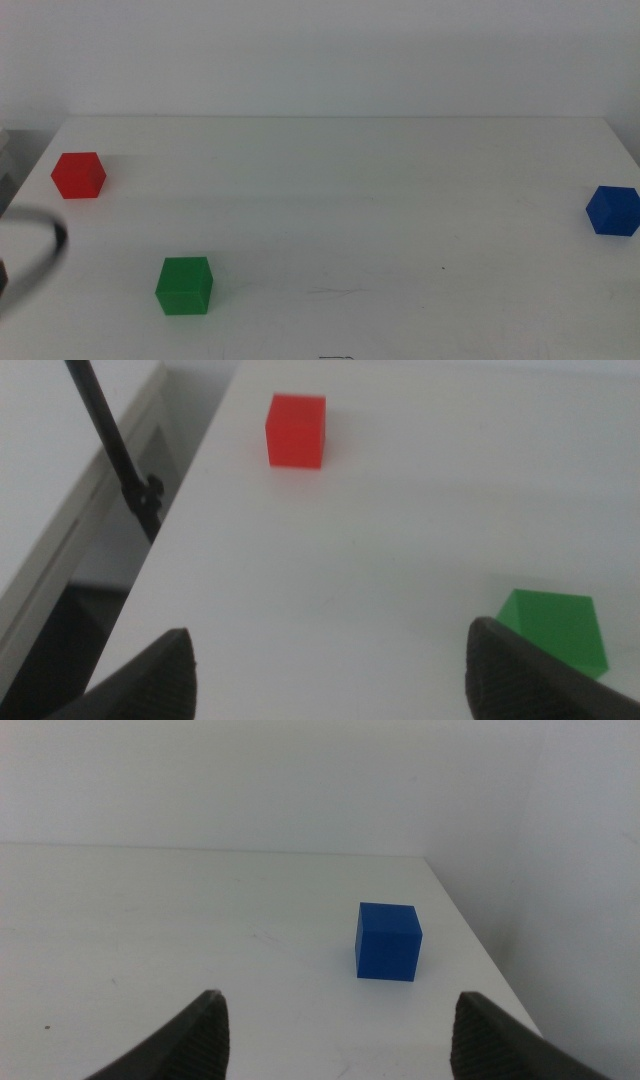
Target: Stack red cubes first, then green, then blue cubes in a specific spot.
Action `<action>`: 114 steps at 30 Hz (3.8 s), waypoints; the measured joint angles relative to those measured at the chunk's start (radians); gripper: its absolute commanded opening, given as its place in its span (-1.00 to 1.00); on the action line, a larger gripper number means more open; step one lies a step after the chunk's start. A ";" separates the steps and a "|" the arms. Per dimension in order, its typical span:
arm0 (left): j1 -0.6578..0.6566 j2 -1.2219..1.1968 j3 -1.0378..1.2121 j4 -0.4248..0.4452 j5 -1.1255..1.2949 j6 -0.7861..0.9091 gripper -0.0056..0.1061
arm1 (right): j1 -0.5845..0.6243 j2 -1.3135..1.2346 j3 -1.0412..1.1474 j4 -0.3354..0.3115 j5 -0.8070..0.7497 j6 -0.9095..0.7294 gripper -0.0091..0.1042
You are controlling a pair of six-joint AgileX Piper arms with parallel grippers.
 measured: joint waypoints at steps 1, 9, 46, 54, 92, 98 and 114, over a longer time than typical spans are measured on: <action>0.000 0.049 -0.055 0.000 0.042 0.000 0.73 | 0.000 0.000 0.000 0.000 0.000 0.000 0.17; 0.000 0.355 -0.435 0.000 0.366 0.001 0.73 | 0.000 0.000 0.000 0.000 0.000 0.000 0.17; 0.053 1.519 -1.519 -0.035 0.701 0.270 0.73 | 0.000 0.000 0.000 0.000 0.000 0.000 0.17; 0.071 1.707 -1.654 -0.046 0.701 0.283 0.73 | 0.000 0.000 0.000 0.000 0.000 0.000 0.17; 0.114 1.954 -1.744 -0.125 0.690 0.346 -0.63 | 0.000 0.000 0.000 0.000 0.000 0.000 0.17; 0.114 1.940 -1.741 -0.132 0.690 0.325 -0.92 | 0.000 0.000 0.000 0.000 0.000 0.000 0.17; -0.065 1.301 -1.111 -0.047 0.611 -0.029 -0.92 | 0.000 0.000 0.000 0.000 0.000 0.000 0.17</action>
